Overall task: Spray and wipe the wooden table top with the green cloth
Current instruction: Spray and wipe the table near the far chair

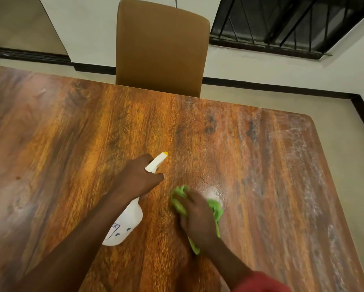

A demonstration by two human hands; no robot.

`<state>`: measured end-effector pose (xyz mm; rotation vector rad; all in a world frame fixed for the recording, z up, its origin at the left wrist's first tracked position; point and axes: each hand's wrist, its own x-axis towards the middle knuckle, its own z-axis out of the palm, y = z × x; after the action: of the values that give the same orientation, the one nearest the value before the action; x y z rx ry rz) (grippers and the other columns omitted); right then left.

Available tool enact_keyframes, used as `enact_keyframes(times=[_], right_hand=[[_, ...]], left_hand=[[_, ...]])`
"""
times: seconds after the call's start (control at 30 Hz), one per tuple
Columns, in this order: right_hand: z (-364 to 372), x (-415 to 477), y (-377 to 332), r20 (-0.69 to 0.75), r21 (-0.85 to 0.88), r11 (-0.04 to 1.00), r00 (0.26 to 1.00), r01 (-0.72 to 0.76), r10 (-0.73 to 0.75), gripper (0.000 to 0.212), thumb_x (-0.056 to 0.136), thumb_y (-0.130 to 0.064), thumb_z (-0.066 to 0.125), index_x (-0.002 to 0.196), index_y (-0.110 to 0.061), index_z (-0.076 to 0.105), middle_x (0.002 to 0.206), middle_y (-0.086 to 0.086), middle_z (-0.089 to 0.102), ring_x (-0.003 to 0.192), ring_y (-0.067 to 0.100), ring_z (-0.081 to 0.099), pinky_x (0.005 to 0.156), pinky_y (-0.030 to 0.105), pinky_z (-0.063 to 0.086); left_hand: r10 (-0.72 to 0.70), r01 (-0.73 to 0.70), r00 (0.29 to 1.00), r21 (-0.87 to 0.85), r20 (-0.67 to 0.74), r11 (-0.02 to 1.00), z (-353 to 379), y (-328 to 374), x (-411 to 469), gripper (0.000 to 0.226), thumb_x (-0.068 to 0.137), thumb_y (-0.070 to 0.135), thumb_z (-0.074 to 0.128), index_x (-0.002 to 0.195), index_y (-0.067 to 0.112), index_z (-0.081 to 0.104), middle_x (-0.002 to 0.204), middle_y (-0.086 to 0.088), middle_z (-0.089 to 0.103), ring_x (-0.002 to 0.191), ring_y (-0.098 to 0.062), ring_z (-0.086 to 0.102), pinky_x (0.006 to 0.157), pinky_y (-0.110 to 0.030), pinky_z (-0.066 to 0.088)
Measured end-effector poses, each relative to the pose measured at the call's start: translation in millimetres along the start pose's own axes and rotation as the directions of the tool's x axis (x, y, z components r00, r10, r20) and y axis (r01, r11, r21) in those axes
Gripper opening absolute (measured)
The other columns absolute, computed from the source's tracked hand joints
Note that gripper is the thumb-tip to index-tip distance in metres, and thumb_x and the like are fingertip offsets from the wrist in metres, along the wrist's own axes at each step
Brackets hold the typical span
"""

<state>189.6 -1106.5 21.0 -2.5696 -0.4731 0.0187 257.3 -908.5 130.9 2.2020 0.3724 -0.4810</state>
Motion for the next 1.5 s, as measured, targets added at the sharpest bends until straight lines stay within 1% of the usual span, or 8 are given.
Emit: enact_keyframes(times=[0.1,0.3,0.5,0.67,0.83,1.03,1.3,1.5], right_hand=[[2.6,50.9,-3.9,-0.037,-0.001,0.992,0.991,-0.128,0.128,0.046,0.075,-0.016,0.061,0.121,-0.021,0.064,0.127,0.005,0.059,0.117,0.026,0.051,0.089,0.04,0.049],[19.3,4.8,-35.3,0.079,0.04,0.987,0.984,0.154,-0.157,0.048,0.073,-0.017,0.064,0.12,-0.021,0.062,0.127,0.002,0.057,0.116,0.022,0.05,0.089,0.036,0.049],[-6.2,9.7,9.7,-0.038,0.002,0.989,0.988,-0.15,0.15,0.044,0.079,-0.026,0.051,0.121,-0.025,0.063,0.128,0.002,0.057,0.119,0.022,0.05,0.093,0.04,0.047],[-4.9,-0.5,8.3,-0.035,-0.014,0.989,0.989,-0.144,0.144,0.044,0.079,-0.027,0.053,0.122,-0.028,0.061,0.13,0.0,0.056,0.121,0.021,0.048,0.097,0.037,0.043],[-3.6,1.7,6.7,-0.041,-0.02,0.987,0.987,-0.158,0.157,0.045,0.076,-0.029,0.056,0.121,-0.03,0.061,0.128,-0.002,0.057,0.118,0.019,0.049,0.094,0.035,0.045],[-0.3,0.4,13.3,-0.047,-0.017,0.99,0.989,-0.143,0.142,0.049,0.073,-0.031,0.055,0.122,-0.03,0.061,0.13,-0.002,0.057,0.119,0.021,0.051,0.095,0.038,0.045],[1.7,4.9,16.3,-0.087,-0.003,0.993,0.989,-0.121,0.12,0.048,0.07,-0.032,0.057,0.119,-0.032,0.06,0.126,-0.004,0.058,0.115,0.016,0.049,0.09,0.035,0.048],[2.1,6.9,17.7,-0.104,-0.005,0.994,0.988,-0.113,0.111,0.049,0.069,-0.031,0.057,0.117,-0.03,0.062,0.125,-0.005,0.059,0.114,0.015,0.051,0.092,0.033,0.047]], left_hand=[[0.008,-0.008,1.0,0.014,-0.004,1.0,2.2,-3.1,-1.1,0.021,0.081,0.025,0.073,0.09,0.015,0.056,0.084,-0.007,0.061,0.067,-0.024,0.062,0.05,-0.024,0.036],[-0.007,0.007,1.0,0.009,-0.008,1.0,-0.1,-5.5,1.8,0.019,0.08,0.024,0.072,0.087,0.016,0.057,0.082,-0.01,0.063,0.059,-0.026,0.061,0.054,-0.03,0.048],[0.019,-0.019,1.0,0.002,0.016,1.0,3.3,6.6,16.4,0.025,0.082,0.024,0.071,0.074,0.023,0.048,0.078,-0.011,0.061,0.048,-0.025,0.057,0.053,-0.032,0.048],[0.035,-0.034,0.999,-0.035,0.034,0.999,14.3,18.9,27.5,0.021,0.081,0.015,0.068,0.074,0.016,0.049,0.077,-0.014,0.058,0.046,-0.024,0.052,0.052,-0.034,0.045],[0.018,-0.022,0.997,0.063,0.071,0.998,17.4,20.3,33.6,0.014,0.077,0.009,0.062,0.071,0.012,0.049,0.073,-0.011,0.057,0.055,-0.026,0.054,0.049,-0.027,0.038],[-0.038,0.005,0.976,0.155,0.213,0.988,17.6,19.2,35.2,0.018,0.078,0.018,0.067,0.079,0.015,0.049,0.085,-0.011,0.06,0.04,-0.019,0.055,0.041,-0.023,0.04],[0.041,-0.043,0.995,-0.016,-0.094,0.999,6.9,41.6,50.7,0.014,0.081,0.017,0.066,0.09,0.011,0.056,0.081,-0.012,0.058,0.06,-0.031,0.059,0.06,-0.045,0.055],[0.056,-0.061,0.993,-0.043,-0.101,0.997,-2.2,57.2,57.0,0.018,0.084,0.016,0.065,0.1,0.01,0.057,0.088,-0.017,0.061,0.053,-0.026,0.056,0.045,-0.03,0.047]])
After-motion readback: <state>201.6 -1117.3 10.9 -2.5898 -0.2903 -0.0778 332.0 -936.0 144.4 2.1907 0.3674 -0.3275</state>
